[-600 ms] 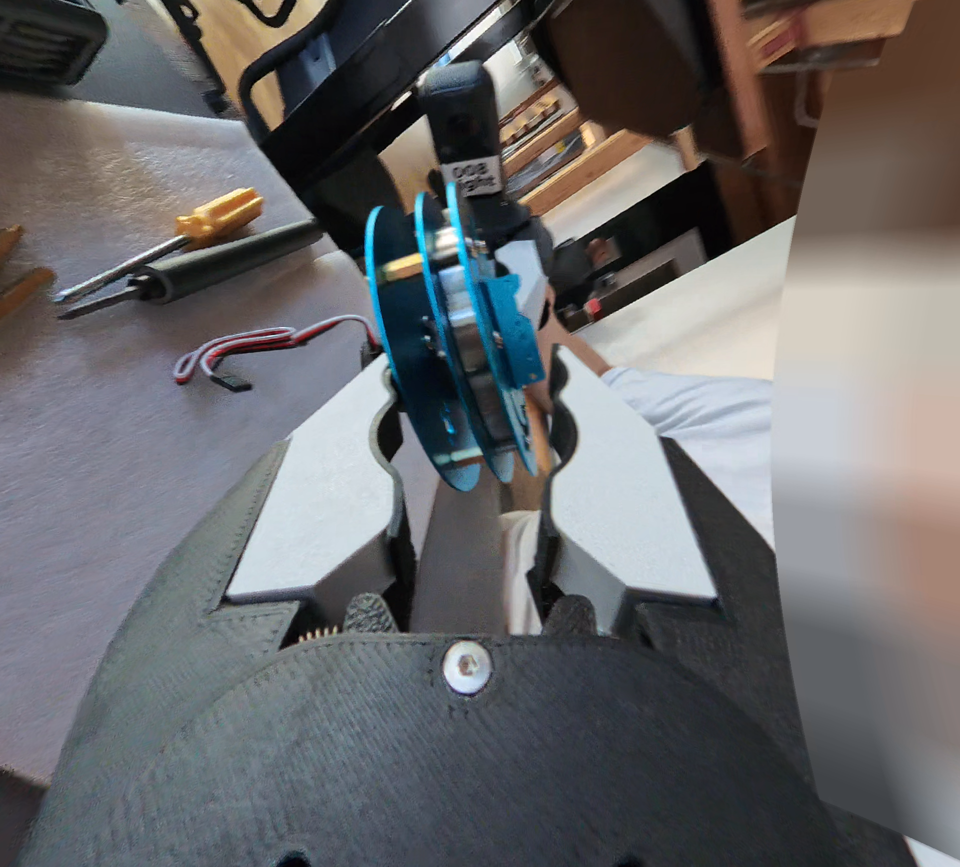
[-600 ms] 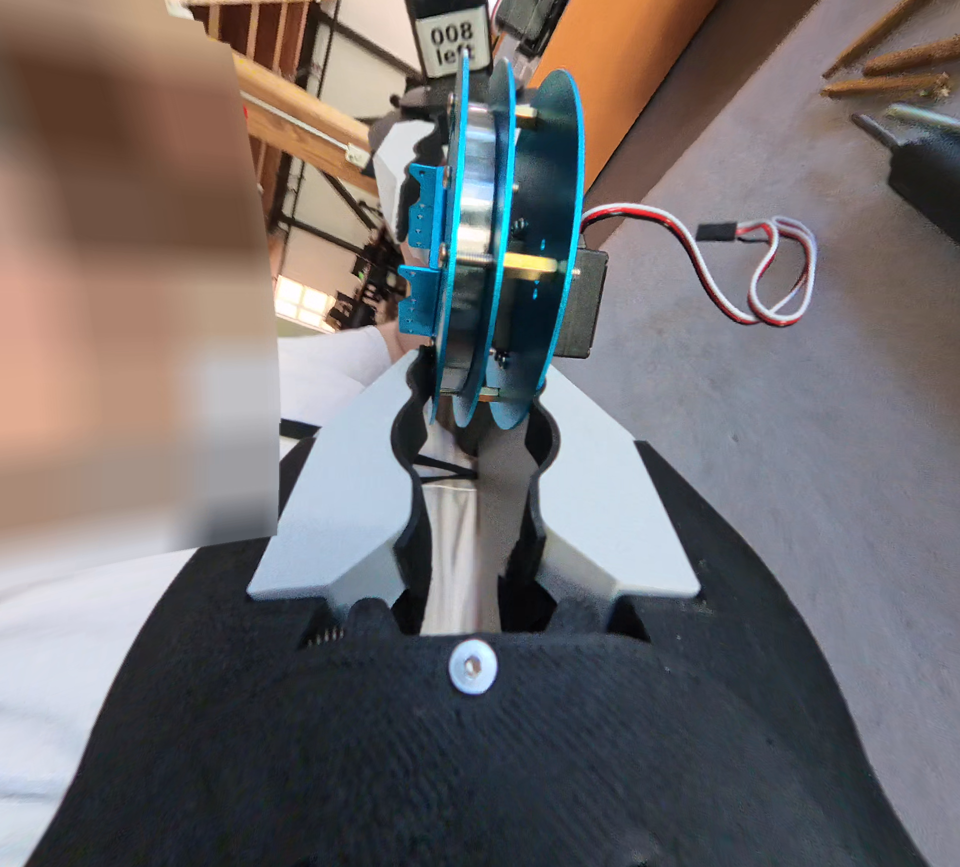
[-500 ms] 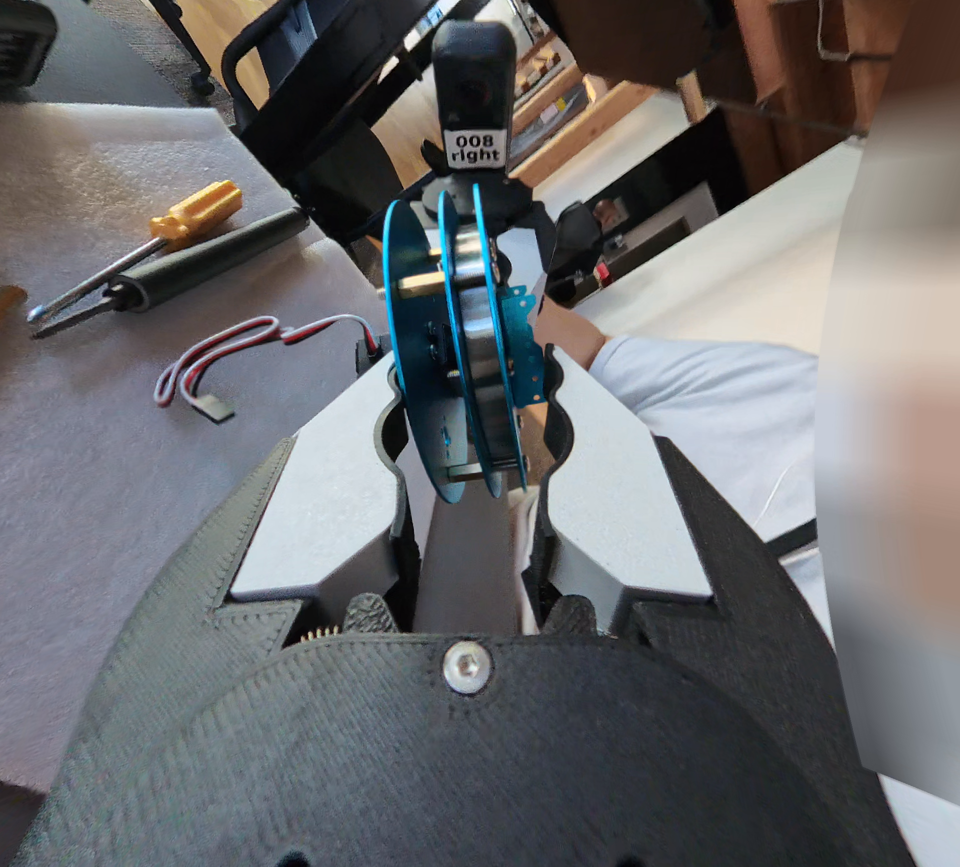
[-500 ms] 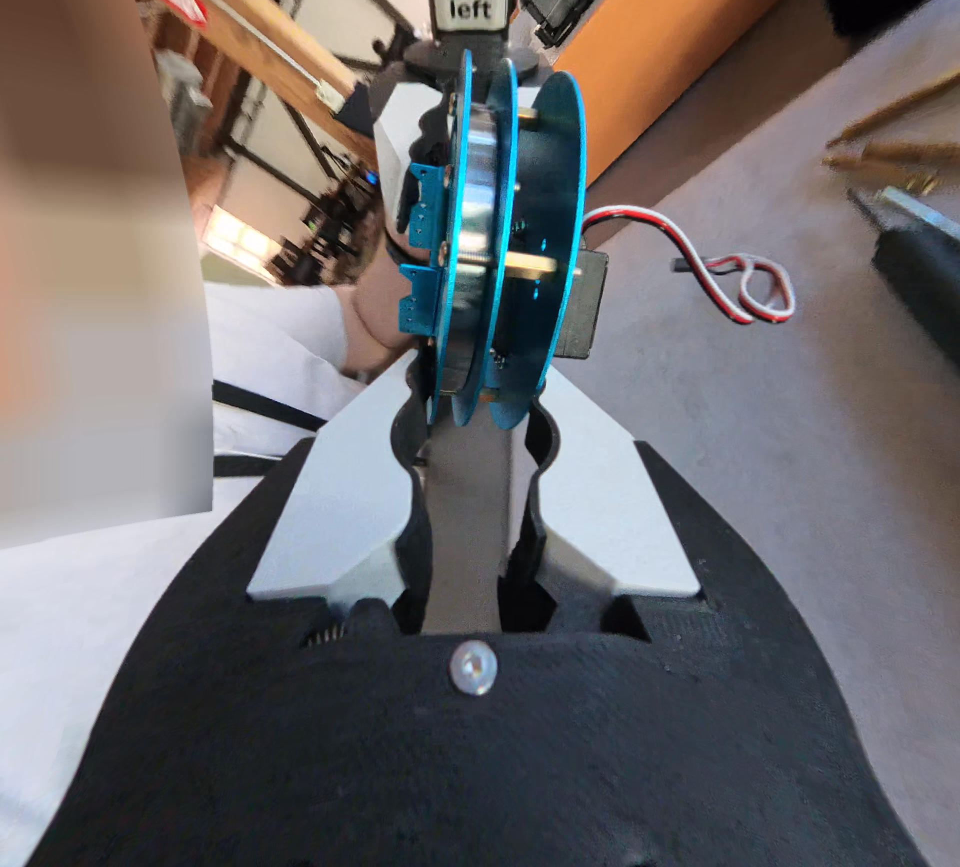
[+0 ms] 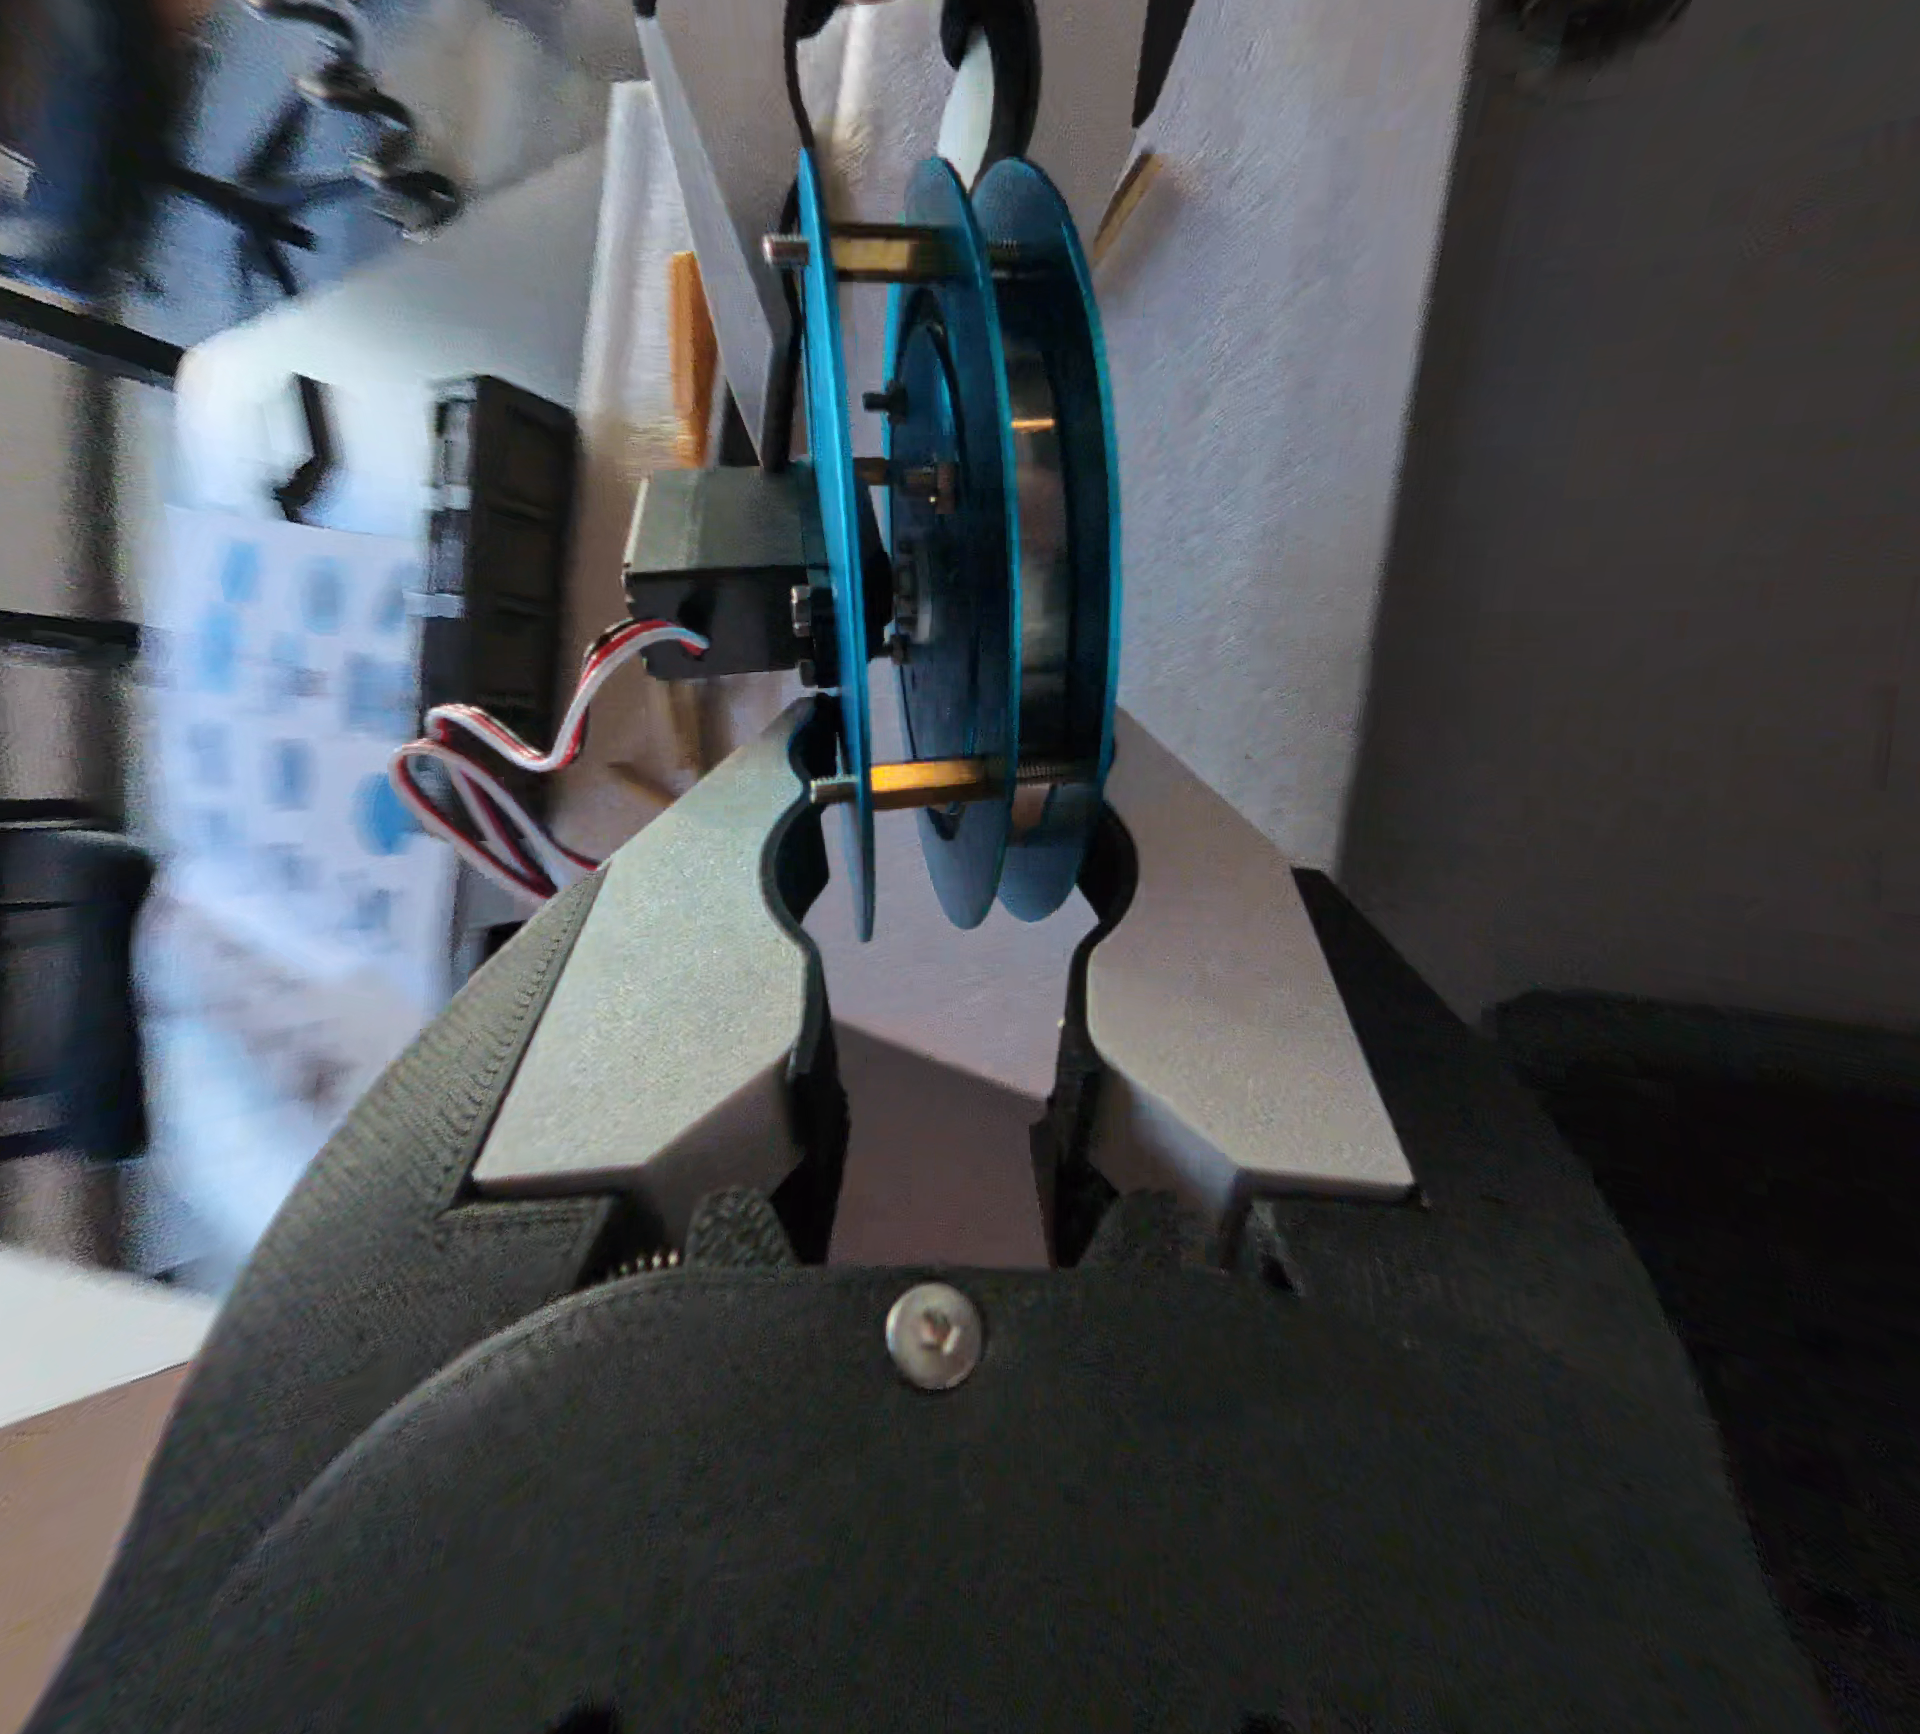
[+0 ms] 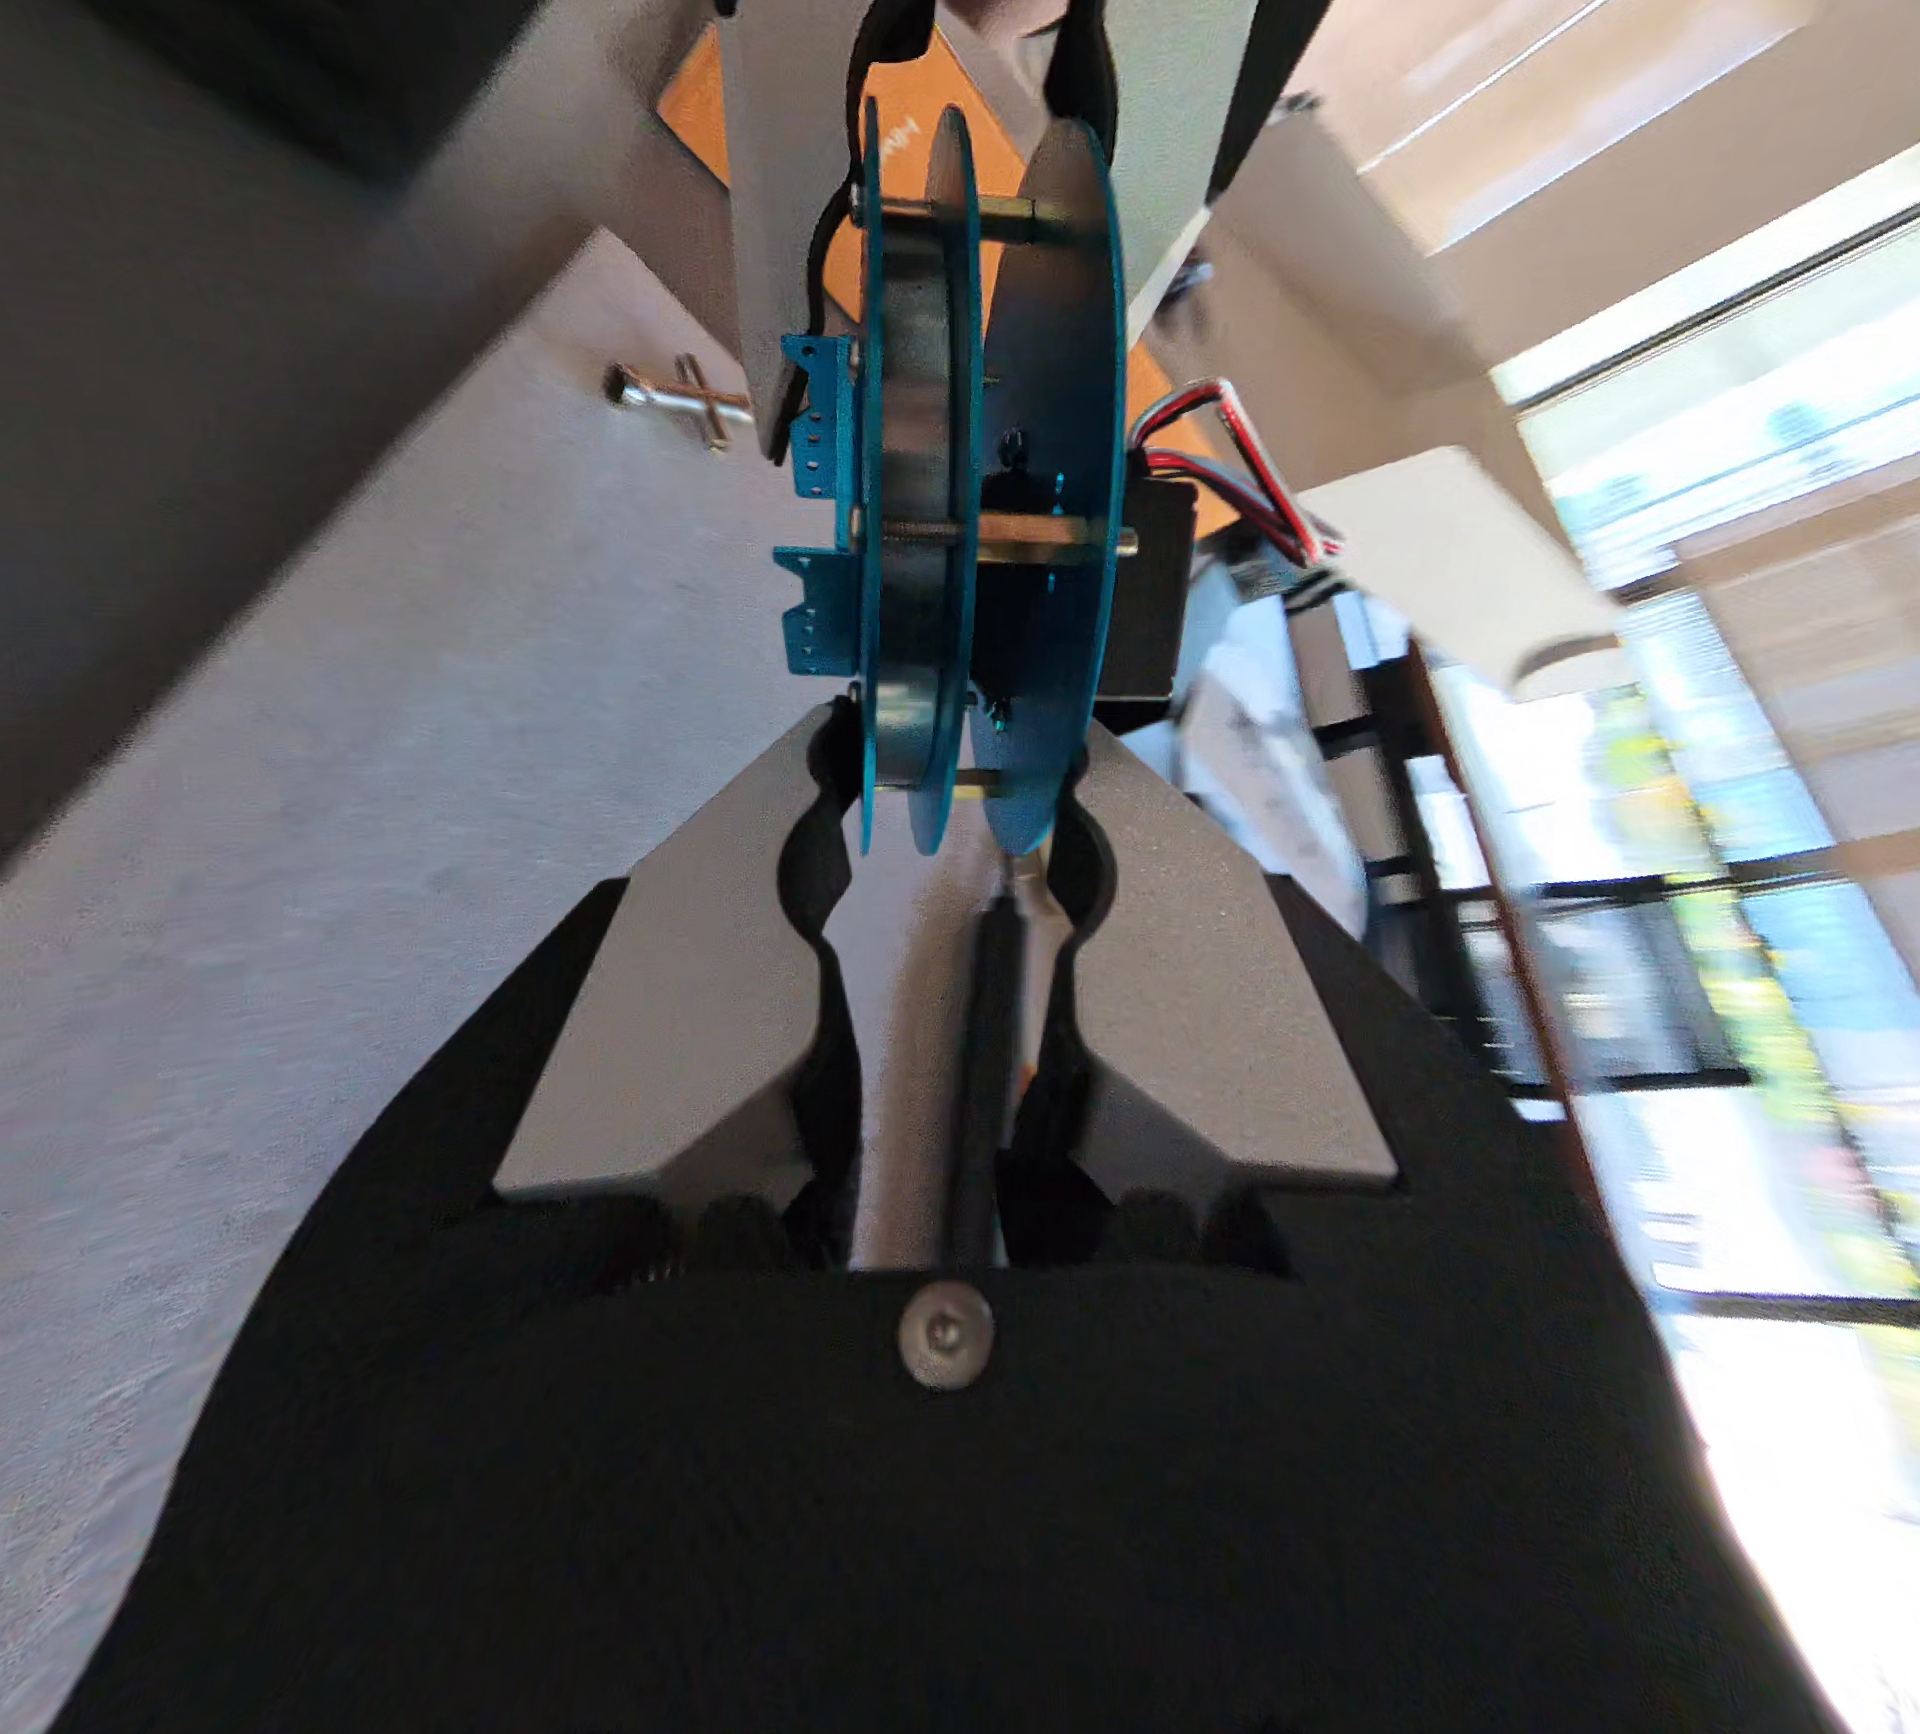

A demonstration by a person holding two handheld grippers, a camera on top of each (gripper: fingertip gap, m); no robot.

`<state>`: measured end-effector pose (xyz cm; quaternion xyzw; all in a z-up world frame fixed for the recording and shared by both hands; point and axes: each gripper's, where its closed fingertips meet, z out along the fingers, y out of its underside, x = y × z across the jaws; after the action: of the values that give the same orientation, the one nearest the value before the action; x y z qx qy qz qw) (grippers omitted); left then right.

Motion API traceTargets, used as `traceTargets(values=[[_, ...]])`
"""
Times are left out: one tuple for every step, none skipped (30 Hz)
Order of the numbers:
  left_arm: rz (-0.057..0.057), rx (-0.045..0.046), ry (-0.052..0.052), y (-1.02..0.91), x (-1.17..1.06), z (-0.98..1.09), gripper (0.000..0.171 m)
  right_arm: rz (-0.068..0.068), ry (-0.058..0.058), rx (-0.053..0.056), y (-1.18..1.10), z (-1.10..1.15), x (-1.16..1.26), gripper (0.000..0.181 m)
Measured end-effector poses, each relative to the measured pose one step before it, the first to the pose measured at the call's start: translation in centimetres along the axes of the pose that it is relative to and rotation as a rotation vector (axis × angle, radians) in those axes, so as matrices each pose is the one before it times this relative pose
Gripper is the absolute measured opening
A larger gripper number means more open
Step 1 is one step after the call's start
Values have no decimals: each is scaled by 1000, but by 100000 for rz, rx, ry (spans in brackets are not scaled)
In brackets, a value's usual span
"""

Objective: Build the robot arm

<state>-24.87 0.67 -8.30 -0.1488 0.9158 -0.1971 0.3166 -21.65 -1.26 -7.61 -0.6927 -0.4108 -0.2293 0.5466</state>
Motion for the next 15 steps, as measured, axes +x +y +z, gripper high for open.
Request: traceTargets(values=[[8329,-3181,-5610,550,-446,90,43,-8042,4975,-1224,140,307,256,33],[7277,-4324,-4816,721,-314,279,43,-8233,3955,-1712,247,328,120,32],[7219,-4470,-3966,762,-154,435,44,-6249,2263,-2043,323,400,-42,33],[7108,-4460,-3529,735,-6,533,45,-3272,1209,-2087,306,402,-170,33],[5473,-4756,-2989,692,72,578,45,-2684,708,-2369,346,390,-252,32],[4462,-4134,-2128,581,173,586,45,-3217,161,-2353,336,351,-351,33],[4352,-3092,-1407,430,281,561,46,-2900,-271,-2142,253,284,-451,32],[3641,-2373,-763,264,376,482,47,-2175,-602,-1921,164,180,-436,32],[2168,-2126,48,136,454,393,48,-2194,-481,-1641,119,103,-342,33],[736,-1675,-930,20,247,224,52,-3601,-21,-1686,158,50,-283,34],[-217,-721,-3145,2,-201,-22,55,-3206,1374,-157,-62,-135,17,33],[-1301,-488,-2455,87,-258,-164,63,-1315,-503,-1166,71,-109,-98,33],[-2949,-873,139,200,-26,-262,67,-1205,-870,-1026,101,-49,-117,33],[-4444,-243,1811,162,117,-357,69,-3814,-265,-1145,55,-71,-116,35],[-5321,250,2334,134,189,-377,74,-5040,267,-857,-51,-102,-144,35]])
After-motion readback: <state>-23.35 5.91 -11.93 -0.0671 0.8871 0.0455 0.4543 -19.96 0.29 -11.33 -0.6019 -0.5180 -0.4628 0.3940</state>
